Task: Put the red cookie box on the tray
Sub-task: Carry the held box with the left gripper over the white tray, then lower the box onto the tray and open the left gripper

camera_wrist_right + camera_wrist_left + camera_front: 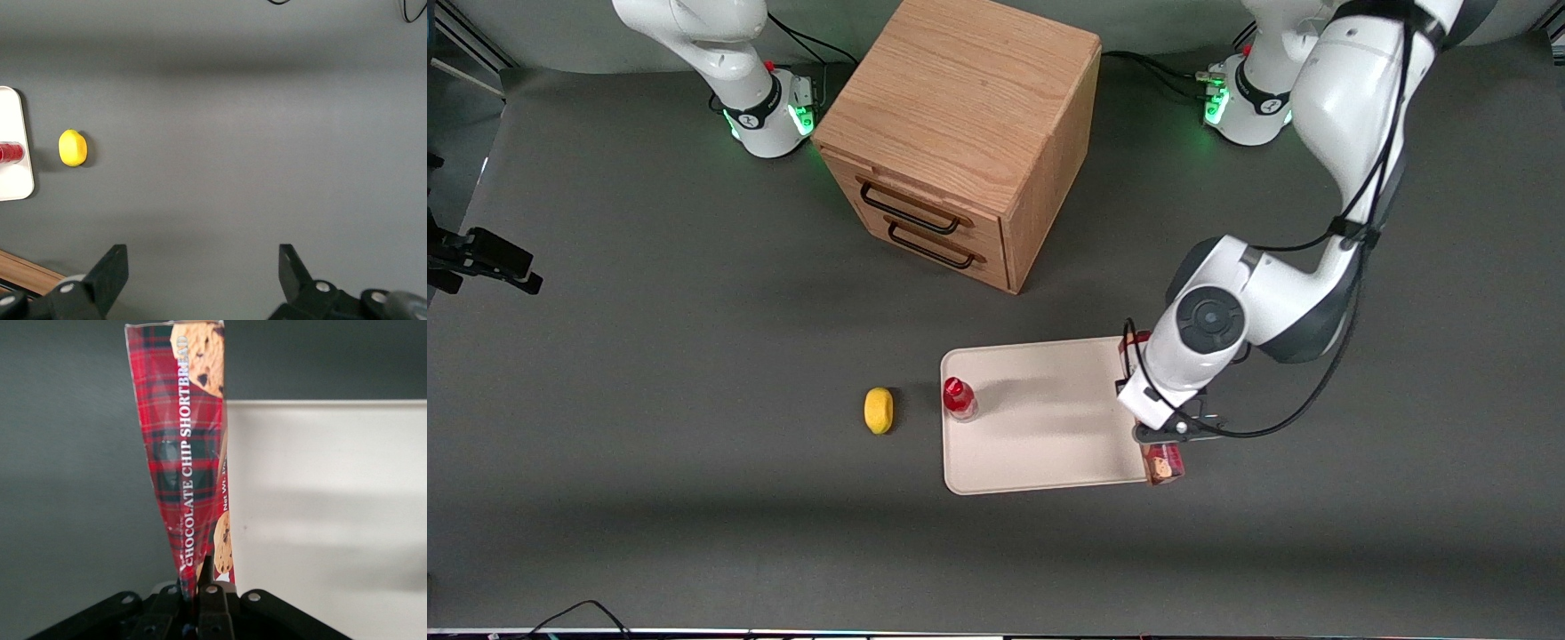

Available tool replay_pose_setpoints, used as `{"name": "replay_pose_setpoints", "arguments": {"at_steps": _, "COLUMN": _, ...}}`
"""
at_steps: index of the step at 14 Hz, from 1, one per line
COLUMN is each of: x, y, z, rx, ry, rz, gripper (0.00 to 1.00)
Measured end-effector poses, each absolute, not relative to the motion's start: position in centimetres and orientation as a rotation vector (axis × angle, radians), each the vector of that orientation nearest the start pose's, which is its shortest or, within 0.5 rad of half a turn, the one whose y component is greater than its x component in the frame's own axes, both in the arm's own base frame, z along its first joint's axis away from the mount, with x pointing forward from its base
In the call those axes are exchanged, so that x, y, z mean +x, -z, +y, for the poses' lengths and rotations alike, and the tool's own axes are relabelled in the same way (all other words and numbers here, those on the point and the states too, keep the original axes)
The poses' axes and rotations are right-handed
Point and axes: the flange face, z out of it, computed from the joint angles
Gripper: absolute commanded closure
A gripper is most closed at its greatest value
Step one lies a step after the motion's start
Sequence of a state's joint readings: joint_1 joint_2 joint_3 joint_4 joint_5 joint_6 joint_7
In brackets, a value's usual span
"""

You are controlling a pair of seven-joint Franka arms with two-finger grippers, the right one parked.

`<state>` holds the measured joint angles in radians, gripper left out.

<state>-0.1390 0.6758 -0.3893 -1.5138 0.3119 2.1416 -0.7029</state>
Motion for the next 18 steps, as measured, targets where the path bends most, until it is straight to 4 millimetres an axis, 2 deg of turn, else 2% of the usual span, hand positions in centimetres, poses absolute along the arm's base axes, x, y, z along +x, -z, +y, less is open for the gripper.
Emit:
{"name": "replay_pose_setpoints", "arguments": {"at_steps": 2, "x": 64.0, "y": -27.0, "z": -31.6, "rx": -3.149, "ry": 0.061, "rz": -0.123, "gripper": 1.0}}
{"name": "replay_pose_setpoints", "arguments": {"at_steps": 6, "x": 63.3, "y": -25.2, "z": -33.0, "rx": -3.164, "ry": 0.068, "rz": -0.115, "gripper": 1.0}}
{"name": "replay_pose_setpoints", "arguments": {"at_steps": 7, "x": 63.0, "y": -24.7, "z": -33.2, "rx": -3.165, "ry": 0.073, "rz": -0.109, "gripper": 0.68}}
{"name": "replay_pose_setpoints", "arguments": {"at_steps": 8, "x": 62.7, "y": -24.3, "z": -33.2, "rx": -3.166, "ry": 0.074, "rz": -0.105, "gripper": 0.1}}
{"name": "replay_pose_setpoints", "arguments": {"at_steps": 9, "x": 62.6, "y": -24.0, "z": -33.2, "rx": -3.166, "ry": 0.072, "rz": -0.104, "gripper": 0.0}}
{"name": "replay_pose_setpoints", "arguments": {"at_steps": 12, "x": 62.6, "y": -24.1, "z": -33.2, "rx": -3.171, "ry": 0.087, "rz": -0.106, "gripper": 0.0}}
{"name": "replay_pose_setpoints", "arguments": {"at_steps": 14, "x": 63.1, "y": -25.5, "z": -33.1, "rx": -3.177, "ry": 0.122, "rz": -0.114, "gripper": 0.0}}
{"name": "replay_pose_setpoints", "arguments": {"at_steps": 16, "x": 63.7, "y": -29.3, "z": -32.3, "rx": -3.174, "ry": 0.185, "rz": -0.139, "gripper": 0.0}}
{"name": "replay_pose_setpoints", "arguments": {"at_steps": 18, "x": 64.2, "y": -35.3, "z": -30.0, "rx": -3.164, "ry": 0.209, "rz": -0.226, "gripper": 0.0}}
